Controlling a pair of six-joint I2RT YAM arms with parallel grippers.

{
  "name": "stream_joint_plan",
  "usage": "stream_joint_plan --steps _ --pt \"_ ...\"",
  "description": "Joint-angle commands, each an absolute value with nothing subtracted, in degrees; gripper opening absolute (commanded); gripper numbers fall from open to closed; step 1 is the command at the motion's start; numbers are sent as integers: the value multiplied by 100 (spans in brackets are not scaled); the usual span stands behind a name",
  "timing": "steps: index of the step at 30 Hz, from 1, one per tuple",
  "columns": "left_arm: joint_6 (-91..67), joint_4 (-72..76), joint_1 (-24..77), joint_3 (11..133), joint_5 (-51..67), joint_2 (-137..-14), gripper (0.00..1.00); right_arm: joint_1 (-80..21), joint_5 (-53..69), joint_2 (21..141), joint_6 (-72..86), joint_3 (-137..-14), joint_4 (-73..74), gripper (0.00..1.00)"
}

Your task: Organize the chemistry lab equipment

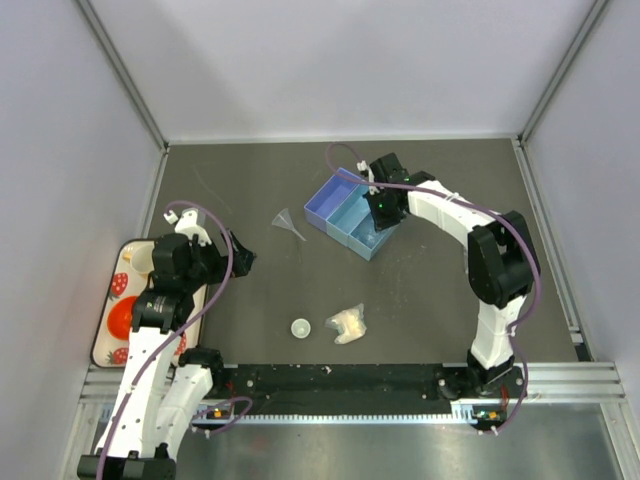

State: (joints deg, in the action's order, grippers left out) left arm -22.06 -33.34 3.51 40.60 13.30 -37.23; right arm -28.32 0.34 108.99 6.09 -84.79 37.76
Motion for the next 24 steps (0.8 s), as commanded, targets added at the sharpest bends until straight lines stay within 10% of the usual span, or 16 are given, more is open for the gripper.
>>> stream_joint_plan --steps 1,8,24 --pt "-2118 -3015 334 4017 1415 -3647 99 -2795 44 11013 685 -8499 3551 2" --pt "-2118 -3015 325 4017 1424 -3674 99 -2804 18 10881 729 -8481 3560 29" --pt "-2118 -3032 325 4008 1433 -3691 99 -3962 -1283 9036 668 -9062 4394 42"
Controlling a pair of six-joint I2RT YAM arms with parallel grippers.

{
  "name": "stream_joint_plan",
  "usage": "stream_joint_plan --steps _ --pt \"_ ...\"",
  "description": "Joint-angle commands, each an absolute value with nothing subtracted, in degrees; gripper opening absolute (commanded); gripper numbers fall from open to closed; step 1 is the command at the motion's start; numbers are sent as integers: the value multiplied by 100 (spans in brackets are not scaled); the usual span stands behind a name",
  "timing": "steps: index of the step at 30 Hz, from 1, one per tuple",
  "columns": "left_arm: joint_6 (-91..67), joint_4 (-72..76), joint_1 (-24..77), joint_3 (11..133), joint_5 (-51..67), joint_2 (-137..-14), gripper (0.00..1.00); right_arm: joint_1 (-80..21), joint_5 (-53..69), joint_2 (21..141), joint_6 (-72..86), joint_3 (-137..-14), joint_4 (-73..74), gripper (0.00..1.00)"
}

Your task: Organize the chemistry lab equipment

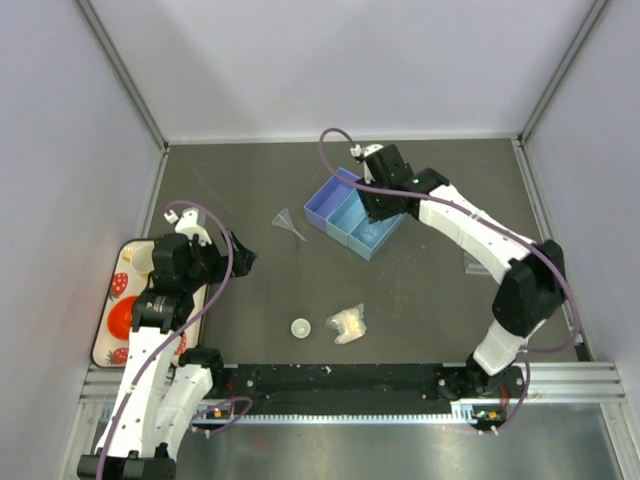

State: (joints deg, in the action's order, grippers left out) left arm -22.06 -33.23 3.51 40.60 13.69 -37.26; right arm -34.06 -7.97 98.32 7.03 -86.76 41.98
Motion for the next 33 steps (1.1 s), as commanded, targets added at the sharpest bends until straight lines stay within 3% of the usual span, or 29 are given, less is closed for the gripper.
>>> stream_joint_plan --steps 1,9,17,24,33 --pt "-2118 -3015 334 4008 1433 -3700 99 -4051 -1266 8983 720 -9062 4395 43" --pt "-2118 -3024 325 4025 1380 -3788 99 -4552 -275 9595 1178 -9421 3860 44" --pt "-2127 -3041 334 4017 1354 -3788 99 -4614 491 11538 1538 -11450 3823 47" --pt "-2127 -3015 325 4017 1433 -3788 99 -4614 1133 12857 1775 -12813 3832 59" --pt "-2127 -2997 334 3999 1529 -3736 99 -4614 1240 13640 1907 -13096 3358 67"
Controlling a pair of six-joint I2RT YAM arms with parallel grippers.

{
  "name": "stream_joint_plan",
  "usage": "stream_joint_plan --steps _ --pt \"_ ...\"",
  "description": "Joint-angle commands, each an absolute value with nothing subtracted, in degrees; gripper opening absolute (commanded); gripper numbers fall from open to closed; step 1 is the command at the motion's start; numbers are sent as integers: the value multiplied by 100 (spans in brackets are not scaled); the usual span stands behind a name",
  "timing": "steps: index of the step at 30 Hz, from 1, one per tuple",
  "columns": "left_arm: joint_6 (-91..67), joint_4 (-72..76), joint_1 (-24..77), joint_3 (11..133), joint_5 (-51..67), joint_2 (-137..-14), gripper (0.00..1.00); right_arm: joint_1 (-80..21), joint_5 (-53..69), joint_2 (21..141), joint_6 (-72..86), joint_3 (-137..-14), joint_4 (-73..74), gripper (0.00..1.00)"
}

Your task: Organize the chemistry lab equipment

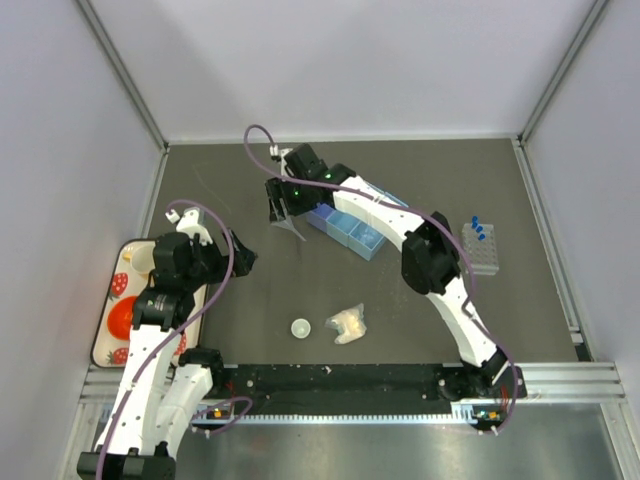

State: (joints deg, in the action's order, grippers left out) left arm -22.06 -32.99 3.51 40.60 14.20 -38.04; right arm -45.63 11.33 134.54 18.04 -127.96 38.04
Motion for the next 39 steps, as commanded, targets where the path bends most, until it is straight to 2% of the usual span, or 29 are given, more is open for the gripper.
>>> stream_joint_plan --steps 1,27,34,39 --pt "-2127 -2988 325 3990 1538 -3744 99 -4623 1196 13667 1907 -13104 3305 68" --pt "-2118 -2953 334 4008 1635 -3700 99 -4676 325 14555 1626 -13412 2689 74" --pt "-2109 -2944 325 4008 1661 -3735 99 -4755 255 14511 1538 -13272 2690 63" --pt "-2109 -2944 325 4008 1661 -3727 99 -4842 202 14458 1503 -13114 2681 50"
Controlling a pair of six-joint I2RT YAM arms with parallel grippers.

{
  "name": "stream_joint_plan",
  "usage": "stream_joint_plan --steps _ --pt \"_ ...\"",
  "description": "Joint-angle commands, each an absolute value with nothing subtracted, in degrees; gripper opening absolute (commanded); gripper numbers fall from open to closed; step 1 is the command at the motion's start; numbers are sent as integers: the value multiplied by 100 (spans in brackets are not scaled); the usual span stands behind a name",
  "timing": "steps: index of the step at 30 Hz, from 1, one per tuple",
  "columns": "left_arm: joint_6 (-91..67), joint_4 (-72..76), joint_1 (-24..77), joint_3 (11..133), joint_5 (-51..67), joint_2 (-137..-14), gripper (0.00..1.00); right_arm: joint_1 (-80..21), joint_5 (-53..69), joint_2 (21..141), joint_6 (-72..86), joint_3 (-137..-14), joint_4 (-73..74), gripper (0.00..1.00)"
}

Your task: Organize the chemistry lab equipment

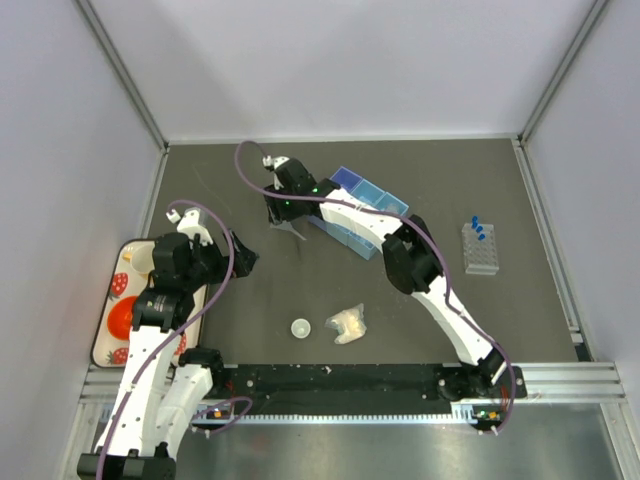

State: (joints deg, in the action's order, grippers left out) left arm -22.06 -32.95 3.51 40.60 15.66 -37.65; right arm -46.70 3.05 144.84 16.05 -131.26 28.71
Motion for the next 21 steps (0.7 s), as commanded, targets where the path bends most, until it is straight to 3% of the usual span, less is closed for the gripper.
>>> stream_joint_plan --steps 1,10,21 --pt "-2109 -2944 325 4008 1661 -3727 99 -4843 193 14441 1494 -13087 2698 48" --pt "-2109 -2944 334 4008 1626 -3735 99 -5001 123 14282 1336 -12788 2689 23" --pt "-2109 -2962 334 3999 1591 -3700 99 -5221 -360 13686 879 -12270 2689 15"
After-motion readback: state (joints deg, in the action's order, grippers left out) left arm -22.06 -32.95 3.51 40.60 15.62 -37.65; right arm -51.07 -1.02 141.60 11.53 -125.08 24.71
